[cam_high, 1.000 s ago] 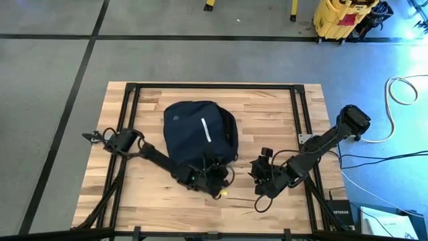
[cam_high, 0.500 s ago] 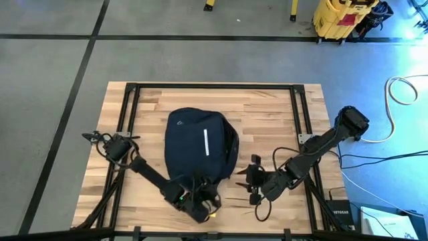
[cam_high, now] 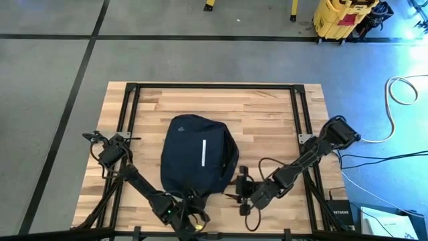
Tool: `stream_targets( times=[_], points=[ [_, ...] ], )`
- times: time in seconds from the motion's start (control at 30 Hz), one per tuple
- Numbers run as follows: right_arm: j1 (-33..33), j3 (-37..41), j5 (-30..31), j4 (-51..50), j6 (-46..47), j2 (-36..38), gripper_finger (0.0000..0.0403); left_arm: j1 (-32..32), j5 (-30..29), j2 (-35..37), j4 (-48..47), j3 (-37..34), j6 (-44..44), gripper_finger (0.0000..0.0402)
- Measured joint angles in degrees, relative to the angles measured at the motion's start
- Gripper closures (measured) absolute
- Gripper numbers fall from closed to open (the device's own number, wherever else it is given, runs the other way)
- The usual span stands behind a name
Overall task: Unpack backpack
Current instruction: Close the black backpack
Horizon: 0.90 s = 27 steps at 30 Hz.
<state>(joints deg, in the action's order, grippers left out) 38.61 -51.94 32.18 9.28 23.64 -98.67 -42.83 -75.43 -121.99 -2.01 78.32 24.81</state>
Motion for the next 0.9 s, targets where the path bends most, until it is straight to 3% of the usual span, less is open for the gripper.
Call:
stream_targets(
  times=[0.13,0.4,0.9],
  points=[
    [0.0,-3.6,4.2,-0.3,0.0,-3.6,0.0244,0.4,1.6,0.0,-6.9,0.0,8.0,0.0401],
    [-1.2,-9.2,7.2,-0.5,1.4,-10.4,0.0244,0.9,2.1,0.0,-7.5,0.0,8.2,0.0401],
    [1.3,-10.1,14.1,-2.6,3.5,-10.2,0.0244,0.8,6.2,0.1,-7.5,0.0,9.3,0.0401]
  ],
)
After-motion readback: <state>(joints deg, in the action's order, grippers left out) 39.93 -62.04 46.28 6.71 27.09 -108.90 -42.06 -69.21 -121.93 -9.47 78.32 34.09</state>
